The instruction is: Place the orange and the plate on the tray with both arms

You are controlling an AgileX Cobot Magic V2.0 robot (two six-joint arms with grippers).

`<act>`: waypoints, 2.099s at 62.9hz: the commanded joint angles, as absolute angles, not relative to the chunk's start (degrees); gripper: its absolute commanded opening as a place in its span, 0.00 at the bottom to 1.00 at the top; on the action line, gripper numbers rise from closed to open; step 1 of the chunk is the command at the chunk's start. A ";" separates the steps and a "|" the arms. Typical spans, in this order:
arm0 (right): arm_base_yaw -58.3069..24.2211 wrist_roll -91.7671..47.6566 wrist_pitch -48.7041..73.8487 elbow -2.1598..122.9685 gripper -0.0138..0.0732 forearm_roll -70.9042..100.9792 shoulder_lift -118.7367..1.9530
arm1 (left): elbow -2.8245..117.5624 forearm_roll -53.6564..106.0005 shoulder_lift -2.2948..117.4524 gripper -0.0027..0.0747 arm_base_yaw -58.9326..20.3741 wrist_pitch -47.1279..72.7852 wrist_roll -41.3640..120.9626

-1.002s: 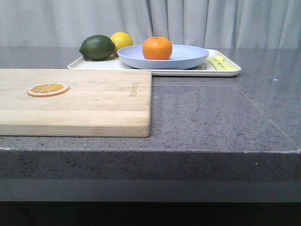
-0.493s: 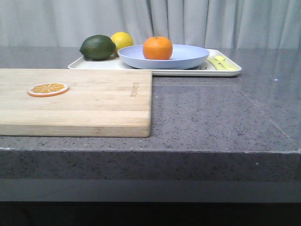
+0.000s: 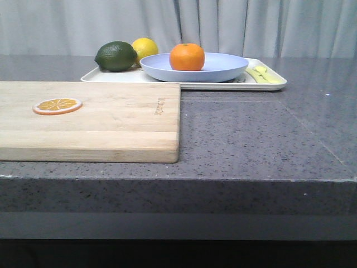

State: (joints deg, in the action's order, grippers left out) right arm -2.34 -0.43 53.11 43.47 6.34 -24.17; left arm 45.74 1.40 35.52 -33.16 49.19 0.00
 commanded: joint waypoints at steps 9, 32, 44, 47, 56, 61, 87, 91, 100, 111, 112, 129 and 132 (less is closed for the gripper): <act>-2.14 -1.14 49.70 44.83 0.08 6.78 -24.66 | 47.22 1.77 35.47 0.01 -33.00 45.29 -0.56; -2.14 -1.14 49.71 44.83 0.08 6.78 -24.66 | 42.41 -2.71 30.12 0.01 -29.81 38.57 0.36; -2.14 -1.14 49.71 44.83 0.08 6.78 -24.66 | 26.73 -4.19 20.67 0.01 -16.95 15.58 0.45; -2.14 -1.14 49.71 44.83 0.08 6.78 -24.66 | 22.29 -3.43 17.96 0.01 -14.24 10.03 0.45; -2.14 -1.14 49.71 44.83 0.08 6.78 -24.66 | 9.93 -1.65 9.78 0.01 -8.77 -2.90 0.45; -2.14 -1.14 49.71 44.83 0.08 6.78 -24.66 | 4.40 -0.55 5.23 0.01 -6.59 -5.92 0.35; -2.14 -1.14 49.76 44.83 0.08 6.78 -24.73 | -1.96 2.90 -1.34 0.01 -4.96 -3.23 0.00; -2.14 -1.14 49.76 44.83 0.08 6.78 -24.73 | -1.96 2.90 -1.34 0.01 -4.96 -3.23 0.00; -2.14 -1.14 49.76 44.83 0.08 6.78 -24.73 | -1.96 2.90 -1.34 0.01 -4.96 -3.23 0.00; -2.14 -1.14 49.76 44.83 0.08 6.78 -24.73 | -1.96 2.90 -1.34 0.01 -4.96 -3.23 0.00; -2.14 -1.14 49.76 44.83 0.08 6.78 -24.73 | -1.96 2.90 -1.34 0.01 -4.96 -3.23 0.00; -2.14 -1.14 49.76 44.83 0.08 6.78 -24.73 | -1.96 2.90 -1.34 0.01 -4.96 -3.23 0.00; -2.14 -1.14 49.76 44.83 0.08 6.78 -24.73 | -1.96 2.90 -1.34 0.01 -4.96 -3.23 0.00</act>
State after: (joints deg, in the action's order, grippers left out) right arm -2.34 -0.55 53.42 43.37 6.34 -24.17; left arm -0.47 2.46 -0.22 -5.03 0.85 0.00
